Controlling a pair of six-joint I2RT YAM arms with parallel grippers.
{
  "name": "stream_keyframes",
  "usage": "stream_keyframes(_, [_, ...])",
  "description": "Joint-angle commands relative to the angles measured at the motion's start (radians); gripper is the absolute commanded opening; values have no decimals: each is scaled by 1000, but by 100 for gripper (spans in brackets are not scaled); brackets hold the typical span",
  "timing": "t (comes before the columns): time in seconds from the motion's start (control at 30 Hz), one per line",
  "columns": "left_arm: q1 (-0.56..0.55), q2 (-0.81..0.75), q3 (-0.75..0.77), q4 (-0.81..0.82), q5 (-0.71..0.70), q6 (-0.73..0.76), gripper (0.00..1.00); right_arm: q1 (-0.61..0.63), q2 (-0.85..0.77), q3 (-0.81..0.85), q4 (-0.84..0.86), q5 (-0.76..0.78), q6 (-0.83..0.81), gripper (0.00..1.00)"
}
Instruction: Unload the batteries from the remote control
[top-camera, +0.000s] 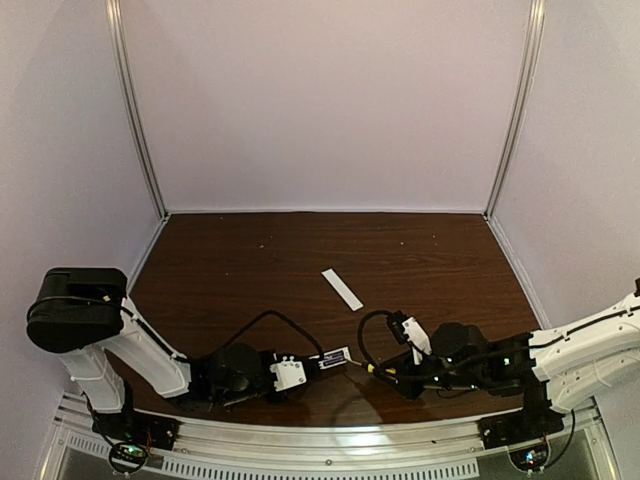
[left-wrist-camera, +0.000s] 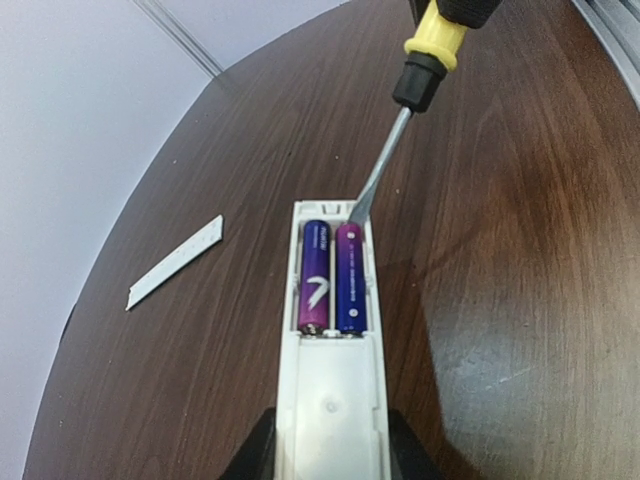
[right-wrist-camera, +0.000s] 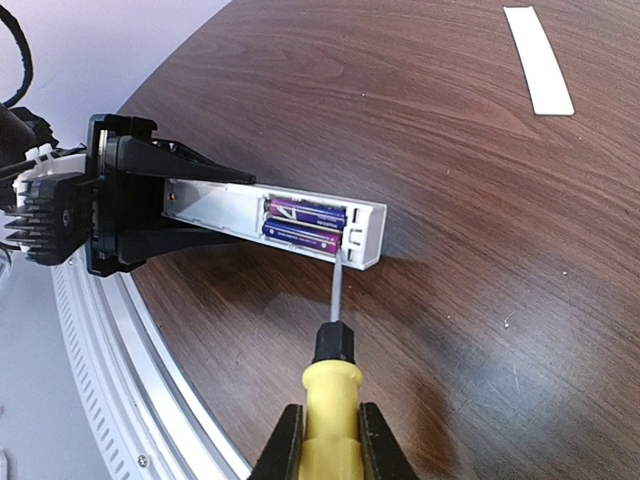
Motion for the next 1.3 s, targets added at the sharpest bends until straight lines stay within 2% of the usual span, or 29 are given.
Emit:
stream_keyframes(0.0, [-3,-32,22,147,50,-4,0,3,-20,1,155,-181,-21,0])
stream_keyframes(0.4, [-3,2,49,127,15,-4,0,-14,-38,23,157,-221,-30,0])
stream_keyframes(1.27, [4,85,110,90,-35,-7,0,-57,-38,33,134,-206,-11,0])
